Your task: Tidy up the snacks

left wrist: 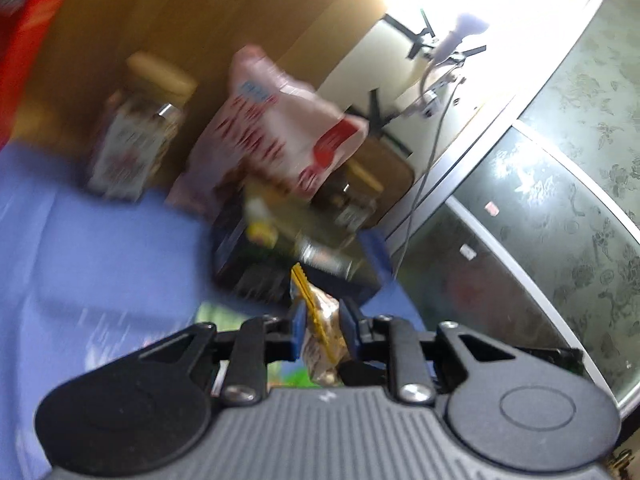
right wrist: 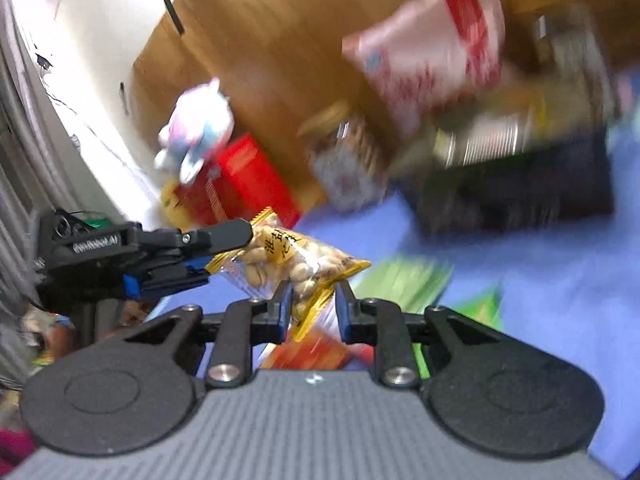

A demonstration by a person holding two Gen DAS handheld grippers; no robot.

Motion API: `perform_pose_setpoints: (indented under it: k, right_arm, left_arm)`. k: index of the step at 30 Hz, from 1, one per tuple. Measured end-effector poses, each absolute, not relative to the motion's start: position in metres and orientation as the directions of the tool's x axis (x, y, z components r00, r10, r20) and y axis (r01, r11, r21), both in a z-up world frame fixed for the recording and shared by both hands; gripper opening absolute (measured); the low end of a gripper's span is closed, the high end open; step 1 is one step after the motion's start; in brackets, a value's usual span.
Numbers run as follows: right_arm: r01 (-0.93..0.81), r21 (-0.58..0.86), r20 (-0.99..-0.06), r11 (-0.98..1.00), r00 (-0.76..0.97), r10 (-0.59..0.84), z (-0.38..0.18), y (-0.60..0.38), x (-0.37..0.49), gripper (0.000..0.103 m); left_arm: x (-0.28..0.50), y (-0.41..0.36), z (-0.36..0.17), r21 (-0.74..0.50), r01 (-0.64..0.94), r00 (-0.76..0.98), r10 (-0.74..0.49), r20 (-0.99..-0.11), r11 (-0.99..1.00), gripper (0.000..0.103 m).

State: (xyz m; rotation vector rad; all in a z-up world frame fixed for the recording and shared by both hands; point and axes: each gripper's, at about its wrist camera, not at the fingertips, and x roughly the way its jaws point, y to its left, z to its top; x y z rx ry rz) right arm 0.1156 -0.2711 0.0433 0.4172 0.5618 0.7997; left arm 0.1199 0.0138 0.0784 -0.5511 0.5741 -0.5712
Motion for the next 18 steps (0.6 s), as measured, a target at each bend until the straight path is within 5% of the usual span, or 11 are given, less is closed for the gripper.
perform_pose_setpoints:
  k: [10,14,18]
  right_arm:
    - [-0.47,0.315,-0.334,0.824,0.758,0.56,0.052,-0.292,0.191,0.026]
    - [-0.414,0.206,-0.344,0.886,0.817,0.462,0.045,-0.3,0.211,0.03]
    - [-0.266,0.003,-0.284,0.964,0.924,0.256,0.036,-0.295,0.212,0.035]
  left_arm:
    - [0.241,-0.06,0.069,-0.531,0.322,0.687,-0.579,-0.439,0.784,0.022]
    - [0.272,-0.084,0.05,-0.476,0.264,0.674,-0.513,-0.531,0.839,0.05]
    - [0.273,-0.091,0.051,-0.438,0.248,0.696,-0.473,-0.54,0.864,0.055]
